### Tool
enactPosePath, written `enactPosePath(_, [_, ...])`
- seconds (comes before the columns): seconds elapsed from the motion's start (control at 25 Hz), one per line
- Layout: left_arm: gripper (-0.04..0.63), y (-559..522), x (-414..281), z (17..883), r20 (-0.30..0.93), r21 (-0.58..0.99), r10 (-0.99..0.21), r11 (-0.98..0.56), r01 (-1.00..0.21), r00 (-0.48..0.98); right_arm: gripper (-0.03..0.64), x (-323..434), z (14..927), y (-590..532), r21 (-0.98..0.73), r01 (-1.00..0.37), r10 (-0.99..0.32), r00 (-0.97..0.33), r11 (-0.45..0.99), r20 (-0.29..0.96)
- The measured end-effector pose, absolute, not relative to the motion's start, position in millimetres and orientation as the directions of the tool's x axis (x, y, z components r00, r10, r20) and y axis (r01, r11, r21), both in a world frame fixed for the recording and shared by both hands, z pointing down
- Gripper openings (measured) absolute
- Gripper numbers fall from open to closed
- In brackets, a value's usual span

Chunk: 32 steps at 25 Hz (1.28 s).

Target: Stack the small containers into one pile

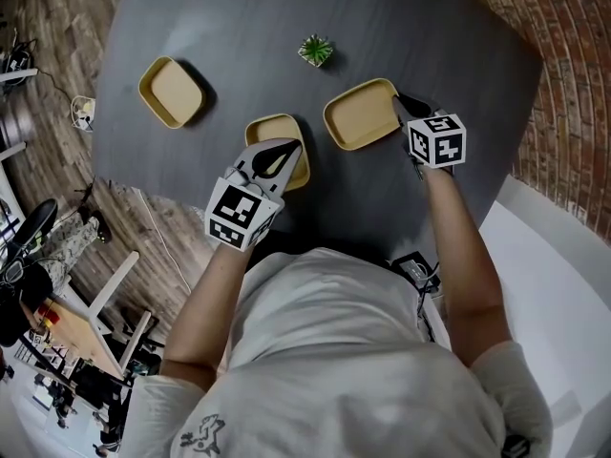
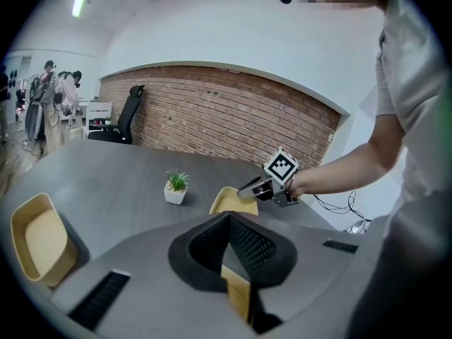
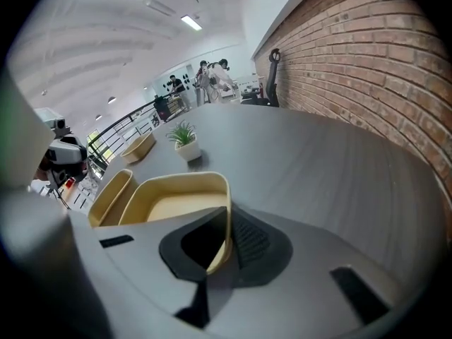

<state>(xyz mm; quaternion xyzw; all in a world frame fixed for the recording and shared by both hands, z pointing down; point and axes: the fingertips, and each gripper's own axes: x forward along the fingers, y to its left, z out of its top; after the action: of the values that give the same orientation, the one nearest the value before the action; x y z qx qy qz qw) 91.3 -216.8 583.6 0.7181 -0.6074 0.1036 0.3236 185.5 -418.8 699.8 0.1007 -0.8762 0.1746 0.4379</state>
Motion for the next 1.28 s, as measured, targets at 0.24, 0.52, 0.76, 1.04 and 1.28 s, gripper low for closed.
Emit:
enactPosePath(0.24, [0.011, -208.7, 94.0, 574.5, 0.538, 0.323, -0.815, -0.036, -0.946, 0.215, 0.021, 183.1, 682.6, -419.9, -0.207, -0.319, -0.041, -0.625, 0.925, 0.779])
enactPosePath(0.52, [0.011, -188.6, 105.0, 551.9, 0.518, 0.288, -0.840, -0.008, -0.957, 0.163, 0.020, 190.0, 643.1, -413.8, -0.195, -0.310, -0.069, -0.671, 0.931, 0.738])
enactPosePath(0.76, [0.012, -163.1, 127.8, 533.6, 0.501, 0.257, -0.858, 0.024, -0.966, 0.112, 0.020, 209.7, 606.5, -397.5, -0.172, -0.266, -0.070, -0.705, 0.949, 0.705])
enactPosePath(1.04, [0.011, -120.3, 155.3, 511.0, 0.474, 0.220, -0.880, 0.095, -0.971, 0.021, 0.020, 244.0, 572.8, -361.3, -0.168, -0.227, -0.056, -0.735, 0.959, 0.675])
enactPosePath(1.28, [0.012, -86.7, 176.7, 492.5, 0.451, 0.193, -0.891, 0.157, -0.969, -0.055, 0.020, 259.8, 551.3, -328.4, -0.170, -0.174, -0.023, -0.763, 0.970, 0.647])
